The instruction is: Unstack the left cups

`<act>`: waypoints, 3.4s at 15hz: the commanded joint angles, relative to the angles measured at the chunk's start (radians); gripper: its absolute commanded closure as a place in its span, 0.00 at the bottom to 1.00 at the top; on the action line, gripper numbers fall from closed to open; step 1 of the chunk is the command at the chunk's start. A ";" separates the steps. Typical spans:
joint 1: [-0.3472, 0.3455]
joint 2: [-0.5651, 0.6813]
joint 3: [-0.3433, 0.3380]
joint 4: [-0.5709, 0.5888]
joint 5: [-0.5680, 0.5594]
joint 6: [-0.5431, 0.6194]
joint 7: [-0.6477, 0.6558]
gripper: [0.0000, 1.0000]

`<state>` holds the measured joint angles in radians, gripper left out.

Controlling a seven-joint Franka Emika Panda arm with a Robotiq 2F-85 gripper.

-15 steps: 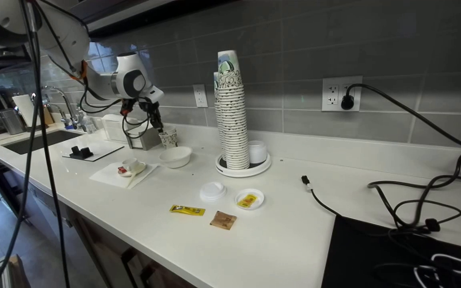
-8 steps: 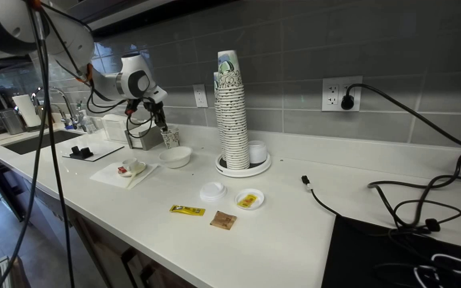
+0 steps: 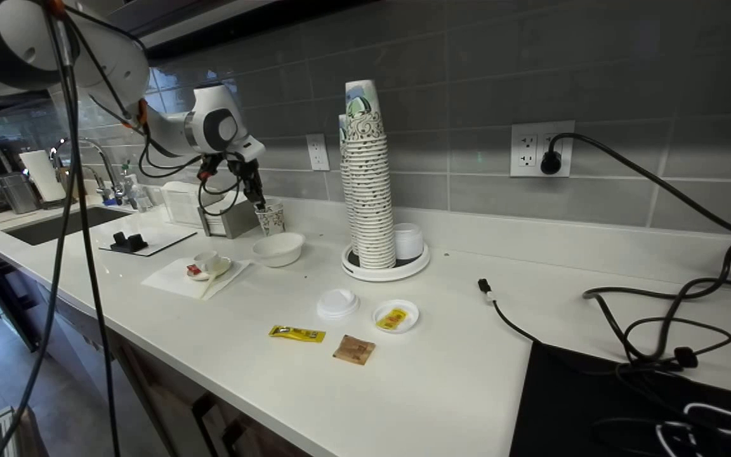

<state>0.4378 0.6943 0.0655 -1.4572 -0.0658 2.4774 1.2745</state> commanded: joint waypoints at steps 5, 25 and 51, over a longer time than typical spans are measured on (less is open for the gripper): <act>0.033 0.055 -0.036 0.075 -0.006 -0.045 0.065 0.80; 0.052 -0.235 -0.037 -0.132 -0.045 -0.035 0.169 0.99; -0.201 -0.778 0.098 -0.889 -0.114 -0.011 0.503 0.97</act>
<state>0.2768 -0.0826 0.1238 -2.3473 -0.1876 2.4675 1.7846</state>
